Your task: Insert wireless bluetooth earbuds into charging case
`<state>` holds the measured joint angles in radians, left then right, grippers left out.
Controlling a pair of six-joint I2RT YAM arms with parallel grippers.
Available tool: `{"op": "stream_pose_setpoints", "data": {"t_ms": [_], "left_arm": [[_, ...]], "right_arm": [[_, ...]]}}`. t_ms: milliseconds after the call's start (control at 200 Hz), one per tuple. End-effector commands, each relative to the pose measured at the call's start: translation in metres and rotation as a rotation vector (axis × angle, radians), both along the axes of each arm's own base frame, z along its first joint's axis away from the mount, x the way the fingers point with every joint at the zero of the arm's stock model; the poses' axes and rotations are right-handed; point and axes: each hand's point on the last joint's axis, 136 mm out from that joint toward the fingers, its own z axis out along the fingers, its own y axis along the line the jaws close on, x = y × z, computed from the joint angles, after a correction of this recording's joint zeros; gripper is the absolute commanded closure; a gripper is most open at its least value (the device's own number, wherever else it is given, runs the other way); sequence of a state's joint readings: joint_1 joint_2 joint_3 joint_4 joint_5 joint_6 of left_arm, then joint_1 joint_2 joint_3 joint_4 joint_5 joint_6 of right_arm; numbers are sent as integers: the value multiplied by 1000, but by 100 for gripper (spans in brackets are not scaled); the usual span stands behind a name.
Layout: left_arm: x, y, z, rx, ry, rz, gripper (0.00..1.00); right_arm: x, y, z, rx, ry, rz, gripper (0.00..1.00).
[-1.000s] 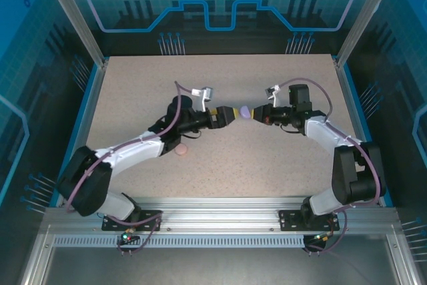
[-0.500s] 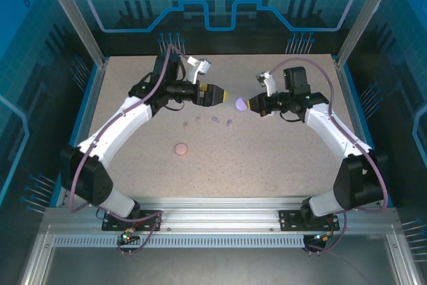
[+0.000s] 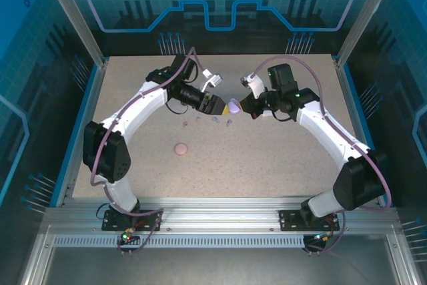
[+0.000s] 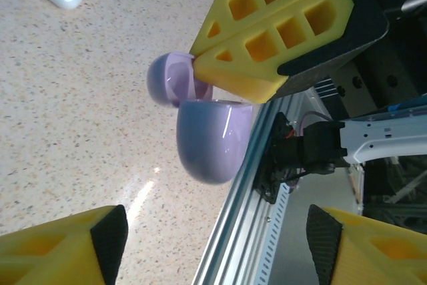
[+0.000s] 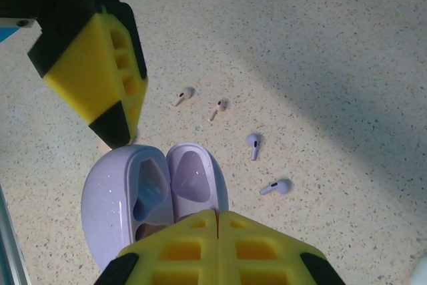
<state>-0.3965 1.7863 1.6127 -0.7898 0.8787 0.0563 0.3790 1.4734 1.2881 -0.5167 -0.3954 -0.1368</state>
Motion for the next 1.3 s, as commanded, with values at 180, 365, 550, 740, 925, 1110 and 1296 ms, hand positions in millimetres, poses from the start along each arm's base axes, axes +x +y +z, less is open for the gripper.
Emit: {"op": "stream_pose_setpoints", "data": {"t_ms": [180,365,550,740,925,1110,1296], "left_arm": [[-1,-12,16,-106,27,-62,33],[-1,-17,16,-128,29,-71,38],[1,-18,17,-142,20,-71,44],[-1,-19,15,-148,28,-79,48],[-4,-18,10,-145,39,-85,49],[-3,-17,3,-142,44,-79,55],[-2,-17,-1,-143,45,-75,57]], "right_arm": [[-6,14,23,15,-41,62,100],[-9,22,23,19,-37,83,100],[-9,27,18,9,-30,92,100],[-7,29,17,6,-28,93,100],[-5,29,17,2,-29,91,100],[-4,29,18,-2,-34,90,100],[-3,28,18,-9,-35,87,100]]}}
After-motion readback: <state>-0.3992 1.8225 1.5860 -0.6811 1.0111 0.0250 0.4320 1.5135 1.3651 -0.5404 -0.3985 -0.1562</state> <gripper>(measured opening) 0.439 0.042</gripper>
